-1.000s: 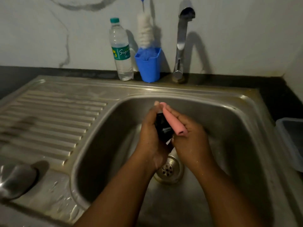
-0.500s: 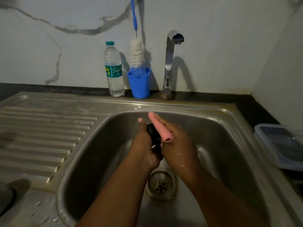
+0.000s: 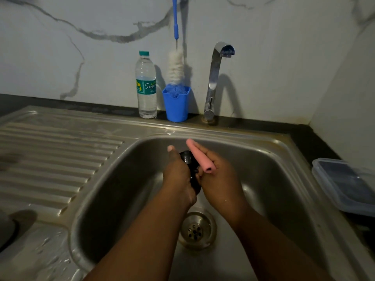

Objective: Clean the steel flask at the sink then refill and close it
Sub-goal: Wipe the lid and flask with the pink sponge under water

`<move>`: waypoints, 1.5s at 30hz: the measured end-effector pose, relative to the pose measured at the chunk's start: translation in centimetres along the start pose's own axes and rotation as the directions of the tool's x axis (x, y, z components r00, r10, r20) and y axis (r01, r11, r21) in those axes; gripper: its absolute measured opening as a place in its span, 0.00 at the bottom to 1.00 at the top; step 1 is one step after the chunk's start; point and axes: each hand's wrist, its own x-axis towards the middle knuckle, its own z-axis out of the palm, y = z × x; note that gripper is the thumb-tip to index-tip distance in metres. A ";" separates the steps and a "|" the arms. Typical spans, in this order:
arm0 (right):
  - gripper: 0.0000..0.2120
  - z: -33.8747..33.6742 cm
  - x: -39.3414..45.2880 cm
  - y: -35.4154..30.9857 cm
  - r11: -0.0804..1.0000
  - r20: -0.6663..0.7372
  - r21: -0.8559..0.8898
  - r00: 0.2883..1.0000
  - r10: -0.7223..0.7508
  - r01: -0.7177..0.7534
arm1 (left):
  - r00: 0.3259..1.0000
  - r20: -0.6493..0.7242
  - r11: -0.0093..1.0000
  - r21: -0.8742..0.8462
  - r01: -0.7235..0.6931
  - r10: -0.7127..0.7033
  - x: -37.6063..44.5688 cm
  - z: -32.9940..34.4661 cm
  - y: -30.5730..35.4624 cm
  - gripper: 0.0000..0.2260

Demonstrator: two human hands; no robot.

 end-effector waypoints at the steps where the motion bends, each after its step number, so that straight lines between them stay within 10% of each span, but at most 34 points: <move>1: 0.24 -0.1 0.0 0.1 1.000 -0.010 -0.006 1.000 0.022 -0.022 | 1.000 -0.016 1.000 -0.003 0.007 -0.007 0.0 0.1 0.0 0.28; 13: 0.23 -0.1 0.2 -0.2 0.993 -0.100 0.056 0.989 0.106 -0.101 | 0.981 0.191 1.000 -0.018 -0.008 0.012 -0.9 0.3 0.0 0.14; 28: 0.19 -0.3 0.4 0.4 0.991 -0.135 0.023 0.982 0.134 -0.132 | 0.999 -0.028 0.997 -0.066 -0.033 0.031 0.2 0.6 0.0 0.18; 40: 0.17 -0.1 0.5 0.5 0.989 -0.137 -0.081 0.984 0.115 -0.127 | 0.983 0.172 0.998 -0.005 -0.066 0.066 -0.2 0.4 0.1 0.15; 45: 0.21 0.0 0.4 0.3 0.982 -0.190 0.137 0.970 0.152 -0.127 | 0.987 0.158 0.998 -0.064 0.017 -0.006 -0.1 0.4 0.4 0.16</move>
